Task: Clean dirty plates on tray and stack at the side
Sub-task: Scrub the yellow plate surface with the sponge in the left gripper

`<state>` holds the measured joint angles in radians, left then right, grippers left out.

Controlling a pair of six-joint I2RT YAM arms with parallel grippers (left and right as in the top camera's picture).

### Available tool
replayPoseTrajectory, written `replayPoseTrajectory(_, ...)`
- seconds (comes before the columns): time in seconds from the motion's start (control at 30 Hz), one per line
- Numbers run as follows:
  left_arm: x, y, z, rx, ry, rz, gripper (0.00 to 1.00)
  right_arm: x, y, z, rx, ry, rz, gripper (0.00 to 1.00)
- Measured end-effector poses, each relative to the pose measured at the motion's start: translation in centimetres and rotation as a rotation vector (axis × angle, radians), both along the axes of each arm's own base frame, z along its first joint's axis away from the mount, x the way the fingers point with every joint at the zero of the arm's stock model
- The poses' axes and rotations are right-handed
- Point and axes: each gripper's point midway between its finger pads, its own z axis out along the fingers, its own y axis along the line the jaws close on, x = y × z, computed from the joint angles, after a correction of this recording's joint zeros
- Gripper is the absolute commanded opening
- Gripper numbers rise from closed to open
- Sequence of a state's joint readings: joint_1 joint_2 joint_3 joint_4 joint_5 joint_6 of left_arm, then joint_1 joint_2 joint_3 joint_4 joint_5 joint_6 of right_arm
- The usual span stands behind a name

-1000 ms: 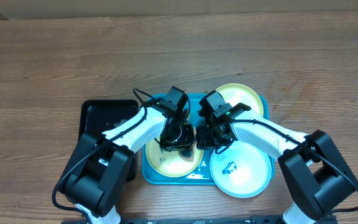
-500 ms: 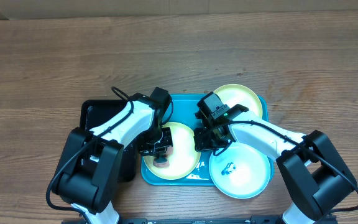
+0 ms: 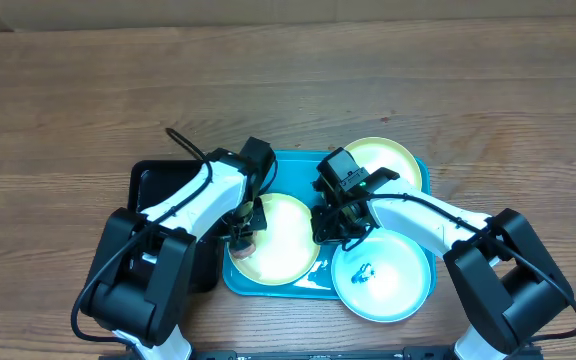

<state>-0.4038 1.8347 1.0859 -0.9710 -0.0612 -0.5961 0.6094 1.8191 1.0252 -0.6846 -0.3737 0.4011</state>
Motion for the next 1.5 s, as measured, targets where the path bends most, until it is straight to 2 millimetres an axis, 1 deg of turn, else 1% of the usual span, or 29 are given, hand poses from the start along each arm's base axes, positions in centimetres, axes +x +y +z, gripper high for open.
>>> replayPoseTrajectory(0.1,0.3,-1.3,0.1,-0.081,0.009,-0.109,0.04,-0.1,-0.4,-0.1,-0.016,0.010,-0.011,0.04)
replayPoseTrajectory(0.17,0.4,-3.3,0.2,-0.184,0.017,-0.194,0.04,0.0,-0.6,-0.1,-0.017,0.012,-0.017,0.04)
replayPoseTrajectory(0.23,0.3,-5.9,0.5,-0.291,0.024,-0.283,0.04,0.0,-0.6,-0.1,-0.017,0.012,-0.017,0.04)
replayPoseTrajectory(0.27,0.0,-7.6,0.7,-0.348,0.028,-0.338,0.04,0.0,-0.5,-0.1,-0.016,0.011,-0.017,0.04)
replayPoseTrajectory(0.3,-0.2,-8.7,0.8,-0.386,0.033,-0.374,0.04,0.1,-0.5,-0.1,-0.015,0.009,-0.015,0.04)
replayPoseTrajectory(0.4,-1.3,-11.2,1.3,-0.467,0.048,-0.454,0.04,0.0,-0.6,-0.1,-0.015,0.009,-0.010,0.04)
replayPoseTrajectory(0.43,-1.6,-11.4,1.4,-0.472,0.058,-0.460,0.04,-0.1,-0.6,-0.1,-0.017,0.013,-0.011,0.04)
replayPoseTrajectory(0.47,-1.9,-11.5,1.5,-0.477,0.070,-0.457,0.04,-0.1,-0.6,-0.1,-0.018,0.014,-0.010,0.04)
replayPoseTrajectory(0.53,-2.5,-10.8,1.6,-0.459,0.104,-0.442,0.04,-0.1,-0.7,-0.1,-0.019,0.014,-0.007,0.04)
replayPoseTrajectory(0.6,-3.2,-9.6,1.5,-0.407,0.145,-0.419,0.04,-0.1,-0.7,-0.1,-0.017,0.013,-0.006,0.04)
replayPoseTrajectory(0.73,-4.2,-6.2,1.5,-0.247,0.207,-0.362,0.04,-0.1,-0.6,-0.1,-0.017,0.013,-0.003,0.04)
replayPoseTrajectory(0.83,-3.9,-4.4,1.4,-0.138,0.197,-0.333,0.04,-0.1,-0.6,-0.1,-0.016,0.012,-0.002,0.04)
replayPoseTrajectory(0.93,-2.6,-3.0,1.2,-0.032,0.140,-0.302,0.04,-0.1,-0.6,-0.1,-0.015,0.013,-0.003,0.04)
replayPoseTrajectory(0.97,-2.0,-2.6,1.1,0.003,0.108,-0.286,0.04,-0.1,-0.6,-0.1,-0.015,0.013,-0.003,0.04)
replayPoseTrajectory(1.1,0.6,-1.9,0.7,0.083,-0.021,-0.225,0.04,-0.1,-0.6,-0.1,-0.014,0.012,-0.001,0.04)
replayPoseTrajectory(1.2,1.4,-1.8,0.6,0.111,-0.071,-0.203,0.04,-0.1,-0.5,-0.1,-0.011,0.011,0.001,0.04)
replayPoseTrajectory(1.33,1.5,-2.0,0.6,0.144,-0.095,-0.231,0.04,-0.1,-0.5,-0.1,-0.009,0.011,0.002,0.04)
replayPoseTrajectory(1.5,1.4,-3.0,0.2,0.208,-0.145,-0.363,0.04,-0.1,-0.5,-0.1,-0.009,0.010,0.005,0.04)
